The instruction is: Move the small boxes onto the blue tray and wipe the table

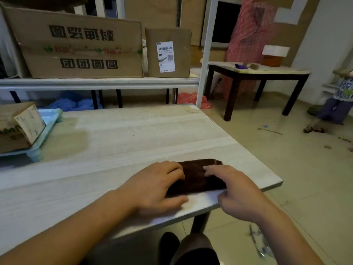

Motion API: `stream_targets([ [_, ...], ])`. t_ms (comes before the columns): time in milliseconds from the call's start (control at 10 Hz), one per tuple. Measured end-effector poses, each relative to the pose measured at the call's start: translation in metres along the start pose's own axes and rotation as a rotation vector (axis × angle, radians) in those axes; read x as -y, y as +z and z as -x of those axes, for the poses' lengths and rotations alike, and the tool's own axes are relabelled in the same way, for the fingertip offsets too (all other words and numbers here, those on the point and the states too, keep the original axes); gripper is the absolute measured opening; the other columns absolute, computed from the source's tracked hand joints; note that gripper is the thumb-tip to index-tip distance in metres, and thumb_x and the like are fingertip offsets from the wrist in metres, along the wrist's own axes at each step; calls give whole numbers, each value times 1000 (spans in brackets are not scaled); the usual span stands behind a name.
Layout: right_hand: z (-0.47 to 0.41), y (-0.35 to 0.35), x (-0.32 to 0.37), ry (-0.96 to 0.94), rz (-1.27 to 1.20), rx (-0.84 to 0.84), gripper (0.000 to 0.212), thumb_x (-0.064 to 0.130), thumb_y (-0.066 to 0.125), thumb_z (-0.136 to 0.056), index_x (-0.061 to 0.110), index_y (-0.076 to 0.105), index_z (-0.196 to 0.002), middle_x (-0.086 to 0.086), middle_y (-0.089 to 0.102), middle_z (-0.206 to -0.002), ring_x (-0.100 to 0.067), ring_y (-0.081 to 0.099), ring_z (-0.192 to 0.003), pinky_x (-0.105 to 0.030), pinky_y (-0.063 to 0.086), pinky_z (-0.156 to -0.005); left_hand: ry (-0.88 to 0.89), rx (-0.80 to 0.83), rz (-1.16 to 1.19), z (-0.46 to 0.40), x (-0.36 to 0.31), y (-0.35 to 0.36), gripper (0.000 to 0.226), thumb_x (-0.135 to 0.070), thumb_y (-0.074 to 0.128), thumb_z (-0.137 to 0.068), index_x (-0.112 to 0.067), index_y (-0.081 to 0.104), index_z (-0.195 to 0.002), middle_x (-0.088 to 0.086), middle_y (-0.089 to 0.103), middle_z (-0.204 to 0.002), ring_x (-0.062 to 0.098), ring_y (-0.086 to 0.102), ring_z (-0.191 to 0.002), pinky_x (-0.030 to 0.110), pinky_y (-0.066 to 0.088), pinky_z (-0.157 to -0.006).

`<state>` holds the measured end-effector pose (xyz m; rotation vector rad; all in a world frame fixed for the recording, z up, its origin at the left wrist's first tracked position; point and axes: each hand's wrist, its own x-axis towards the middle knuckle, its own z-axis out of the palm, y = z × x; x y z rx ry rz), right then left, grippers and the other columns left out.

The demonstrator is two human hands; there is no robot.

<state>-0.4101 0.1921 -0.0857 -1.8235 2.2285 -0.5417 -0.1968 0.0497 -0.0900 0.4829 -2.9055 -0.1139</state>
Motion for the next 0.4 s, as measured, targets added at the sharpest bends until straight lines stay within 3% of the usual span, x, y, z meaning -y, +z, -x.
stream_targets([
  [100, -8, -5, 11, 81, -11, 7, 47, 33, 61, -78, 35, 65, -124, 20, 57, -144, -10, 53, -128, -35, 49, -104, -56, -30, 111, -3, 1, 2, 39, -63, 34, -98, -34, 53, -115, -12, 48, -125, 7, 47, -105, 33, 47, -91],
  [200, -15, 3, 22, 131, 43, -111, 26, 55, 57, -90, 31, 66, -94, 14, 72, -115, -11, 64, -98, -38, 57, -81, -117, -12, 151, -2, -3, 5, 23, -53, 40, -100, -35, 52, -107, -14, 45, -124, 7, 46, -103, 33, 48, -90],
  [300, -15, 10, 27, 113, 143, -162, 30, 58, 58, -94, 30, 58, -83, 11, 64, -83, -10, 58, -76, -34, 48, -62, -171, 9, 171, 3, -4, 4, 27, -52, 48, -97, -37, 57, -117, -13, 46, -130, 7, 49, -106, 31, 50, -91],
  [400, -13, 3, 42, 6, 221, -224, 20, 48, 61, -95, 29, 64, -88, 10, 65, -92, -16, 58, -91, -37, 47, -85, -179, 4, 160, 15, -8, -17, 39, -51, 54, -95, -38, 57, -131, -14, 49, -132, 8, 53, -110, 30, 49, -94],
])
